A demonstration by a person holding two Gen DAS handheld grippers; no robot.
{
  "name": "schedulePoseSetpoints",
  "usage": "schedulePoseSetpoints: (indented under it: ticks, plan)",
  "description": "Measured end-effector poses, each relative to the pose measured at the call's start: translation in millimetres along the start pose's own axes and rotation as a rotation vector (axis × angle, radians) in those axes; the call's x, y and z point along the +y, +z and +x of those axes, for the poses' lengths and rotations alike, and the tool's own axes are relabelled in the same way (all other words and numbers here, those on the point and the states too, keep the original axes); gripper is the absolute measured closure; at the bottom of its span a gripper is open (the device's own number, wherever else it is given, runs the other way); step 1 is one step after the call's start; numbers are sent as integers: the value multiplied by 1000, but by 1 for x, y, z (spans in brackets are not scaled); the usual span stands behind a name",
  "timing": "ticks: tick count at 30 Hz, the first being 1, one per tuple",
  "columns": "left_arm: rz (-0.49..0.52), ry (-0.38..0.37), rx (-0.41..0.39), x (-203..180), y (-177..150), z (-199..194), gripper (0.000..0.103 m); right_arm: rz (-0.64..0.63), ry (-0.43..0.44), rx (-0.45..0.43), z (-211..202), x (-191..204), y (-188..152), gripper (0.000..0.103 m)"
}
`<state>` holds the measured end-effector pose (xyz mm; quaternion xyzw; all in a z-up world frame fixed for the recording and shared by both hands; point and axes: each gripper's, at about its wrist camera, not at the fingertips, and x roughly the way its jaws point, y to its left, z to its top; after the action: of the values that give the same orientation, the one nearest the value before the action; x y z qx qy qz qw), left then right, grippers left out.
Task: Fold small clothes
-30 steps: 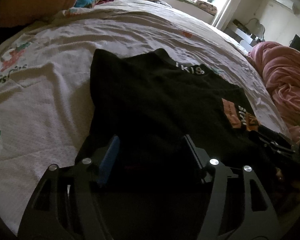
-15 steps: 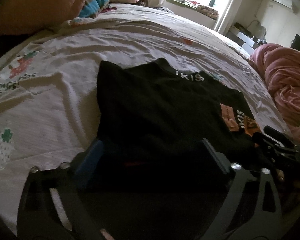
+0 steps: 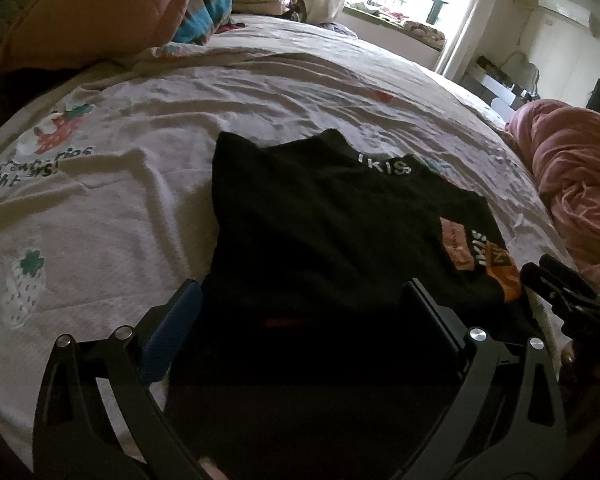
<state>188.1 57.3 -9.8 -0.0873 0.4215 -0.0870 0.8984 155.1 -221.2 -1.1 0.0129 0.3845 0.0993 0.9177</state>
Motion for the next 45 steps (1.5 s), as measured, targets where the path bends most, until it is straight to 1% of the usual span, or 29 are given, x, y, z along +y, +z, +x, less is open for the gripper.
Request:
schedulePoseSetpoints:
  ticks: [12, 18, 34, 45]
  plan:
    - [14, 10, -35, -7, -4, -21, 10, -4, 11, -33, -23, 1, 0, 5]
    - [43, 31, -54, -12, -10, -33, 10, -17, 25, -47, -37, 6, -4, 5]
    - [69, 55, -65, -16, -30, -59, 10, -47, 48, -48, -55, 16, -14, 5]
    - [76, 79, -49, -17, -45, -73, 10, -60, 47, -41, -66, 14, -24, 5]
